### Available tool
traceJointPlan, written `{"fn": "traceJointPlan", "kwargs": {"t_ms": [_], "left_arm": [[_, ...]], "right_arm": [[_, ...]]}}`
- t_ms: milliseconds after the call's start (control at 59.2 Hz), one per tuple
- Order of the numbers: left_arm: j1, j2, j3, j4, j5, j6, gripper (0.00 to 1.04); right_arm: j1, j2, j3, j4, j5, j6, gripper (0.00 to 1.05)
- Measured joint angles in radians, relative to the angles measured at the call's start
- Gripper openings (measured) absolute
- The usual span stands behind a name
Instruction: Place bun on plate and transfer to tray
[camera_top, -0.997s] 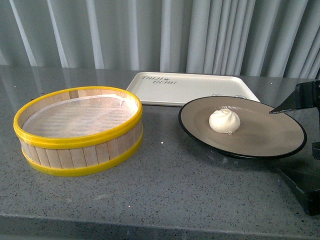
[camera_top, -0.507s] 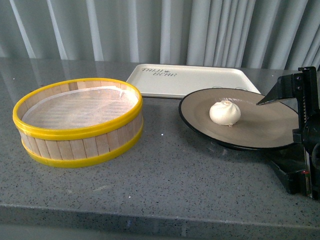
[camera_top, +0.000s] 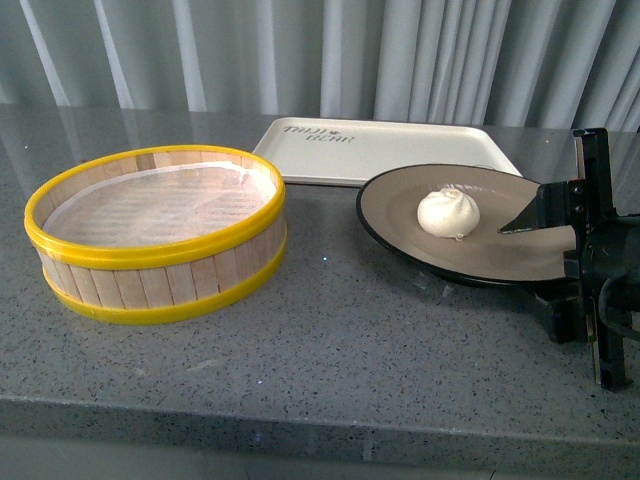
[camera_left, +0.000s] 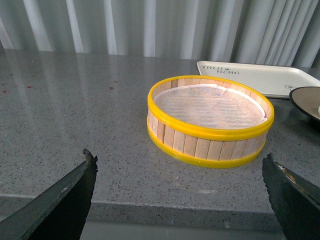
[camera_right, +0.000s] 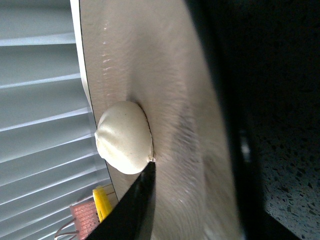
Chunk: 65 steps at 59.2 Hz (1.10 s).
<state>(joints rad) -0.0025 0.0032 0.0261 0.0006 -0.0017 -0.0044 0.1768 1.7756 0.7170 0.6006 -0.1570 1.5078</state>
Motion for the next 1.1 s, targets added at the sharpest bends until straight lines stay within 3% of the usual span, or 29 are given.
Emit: {"fn": "traceJointPlan", "kwargs": {"t_ms": [186,676,878,1098], "left_arm": [[0.000,0.000,0.000,0.000,0.000,0.000,0.98],[0.000,0.000,0.000,0.000,0.000,0.000,0.98],[0.000,0.000,0.000,0.000,0.000,0.000,0.98],[0.000,0.000,0.000,0.000,0.000,0.000,0.98]], "right_arm": [[0.000,0.000,-0.002,0.002,-0.002,0.006,0.03],[-0.030,-0.032,-0.041,0.056,-0.028,-0.038,0.03],[-0.088,-0.112,-0.016,-0.017,-0.069,-0.095,0.03],[-0.173,-0.087,0.147,-0.129,-0.118,-0.127,0.03]]}}
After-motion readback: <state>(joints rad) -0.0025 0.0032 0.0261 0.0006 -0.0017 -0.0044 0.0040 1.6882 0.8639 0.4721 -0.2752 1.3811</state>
